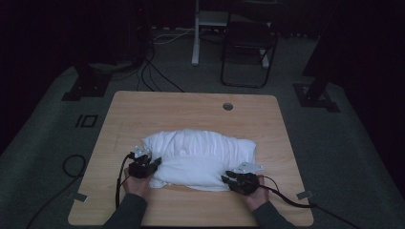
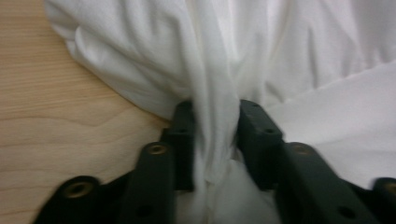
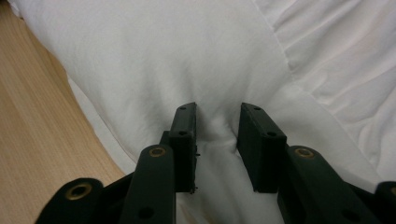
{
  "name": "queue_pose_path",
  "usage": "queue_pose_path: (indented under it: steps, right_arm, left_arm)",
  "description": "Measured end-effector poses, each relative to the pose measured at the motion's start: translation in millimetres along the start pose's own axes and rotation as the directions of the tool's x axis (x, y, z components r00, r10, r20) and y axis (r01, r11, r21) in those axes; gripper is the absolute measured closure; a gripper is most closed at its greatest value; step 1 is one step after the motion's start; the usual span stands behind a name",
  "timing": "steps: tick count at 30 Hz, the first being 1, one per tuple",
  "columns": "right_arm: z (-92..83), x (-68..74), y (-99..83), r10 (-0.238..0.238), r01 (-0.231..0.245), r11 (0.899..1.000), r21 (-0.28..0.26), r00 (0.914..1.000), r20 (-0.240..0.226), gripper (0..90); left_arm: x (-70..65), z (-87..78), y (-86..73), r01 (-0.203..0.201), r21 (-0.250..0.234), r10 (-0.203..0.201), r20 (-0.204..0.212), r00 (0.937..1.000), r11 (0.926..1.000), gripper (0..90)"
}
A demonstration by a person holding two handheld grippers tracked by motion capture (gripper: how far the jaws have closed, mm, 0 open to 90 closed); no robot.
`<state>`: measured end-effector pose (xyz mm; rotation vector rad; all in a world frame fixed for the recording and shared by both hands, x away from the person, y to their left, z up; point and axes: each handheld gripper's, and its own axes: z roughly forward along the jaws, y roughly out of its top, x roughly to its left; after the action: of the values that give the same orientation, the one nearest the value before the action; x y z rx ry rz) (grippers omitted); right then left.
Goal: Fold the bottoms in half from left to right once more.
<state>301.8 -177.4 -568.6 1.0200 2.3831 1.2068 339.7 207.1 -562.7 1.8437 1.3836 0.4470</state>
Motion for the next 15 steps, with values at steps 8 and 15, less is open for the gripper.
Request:
queue_pose_path:
  steps: [8, 15]
  right_arm:
    - [-11.2, 1.0, 26.0, -0.048, 0.048, 0.999, -0.021, 0.9988, 0.01, 53.3]
    - [-8.5, 3.8, 68.5, -0.082, 0.085, 0.992, -0.094, 0.9961, 0.033, 53.6]
  left_arm:
    - [1.6, 0.4, 0.2, 0.006, -0.003, -0.006, 0.012, 0.9999, 1.0, 78.0]
    - [1.6, 0.4, 0.0, 0.004, -0.005, -0.004, 0.012, 0.9999, 1.0, 78.1]
